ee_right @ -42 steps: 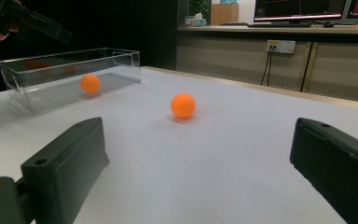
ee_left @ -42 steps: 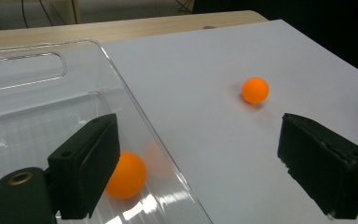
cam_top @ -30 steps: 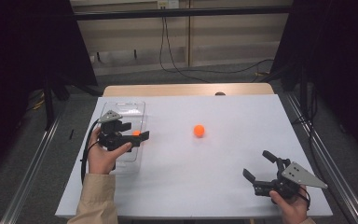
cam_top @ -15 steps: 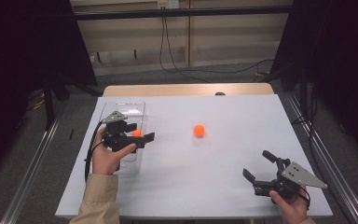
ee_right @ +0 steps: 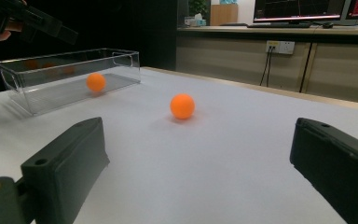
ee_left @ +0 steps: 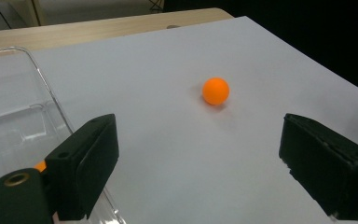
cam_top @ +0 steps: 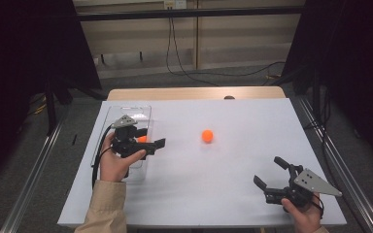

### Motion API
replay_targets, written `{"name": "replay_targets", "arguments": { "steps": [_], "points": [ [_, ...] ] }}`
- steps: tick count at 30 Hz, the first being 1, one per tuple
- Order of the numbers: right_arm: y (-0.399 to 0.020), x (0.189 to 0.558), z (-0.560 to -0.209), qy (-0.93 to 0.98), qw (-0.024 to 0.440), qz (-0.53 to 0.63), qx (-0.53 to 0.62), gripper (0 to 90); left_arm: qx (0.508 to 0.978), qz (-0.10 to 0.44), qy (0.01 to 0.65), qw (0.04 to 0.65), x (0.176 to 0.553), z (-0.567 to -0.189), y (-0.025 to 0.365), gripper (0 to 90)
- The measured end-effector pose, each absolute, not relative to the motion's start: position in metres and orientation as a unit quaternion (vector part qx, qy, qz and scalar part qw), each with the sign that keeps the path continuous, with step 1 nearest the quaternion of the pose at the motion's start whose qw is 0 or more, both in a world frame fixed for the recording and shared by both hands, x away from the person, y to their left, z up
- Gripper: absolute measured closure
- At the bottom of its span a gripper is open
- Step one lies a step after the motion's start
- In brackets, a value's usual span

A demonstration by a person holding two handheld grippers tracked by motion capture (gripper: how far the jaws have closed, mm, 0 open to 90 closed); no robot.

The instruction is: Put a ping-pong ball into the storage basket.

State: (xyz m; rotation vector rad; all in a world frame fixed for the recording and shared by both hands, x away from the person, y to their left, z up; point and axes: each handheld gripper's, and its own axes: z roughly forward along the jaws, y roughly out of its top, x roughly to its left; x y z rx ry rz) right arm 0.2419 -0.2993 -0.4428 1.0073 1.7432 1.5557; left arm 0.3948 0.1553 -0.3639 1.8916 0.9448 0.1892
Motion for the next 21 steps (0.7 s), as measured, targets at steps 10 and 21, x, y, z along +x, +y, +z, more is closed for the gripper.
{"name": "replay_targets", "arguments": {
  "steps": [10,21],
  "points": [
    [-0.299,0.242,-0.443,0.655,0.294,0.585,0.378,3.2,0.783,0.071,0.382,0.487,0.394,-0.365,0.146,11.7],
    [-0.299,0.242,-0.443,0.654,0.295,0.585,0.378,3.2,0.785,0.068,0.376,0.487,0.394,-0.366,0.138,11.5]
  ]
}}
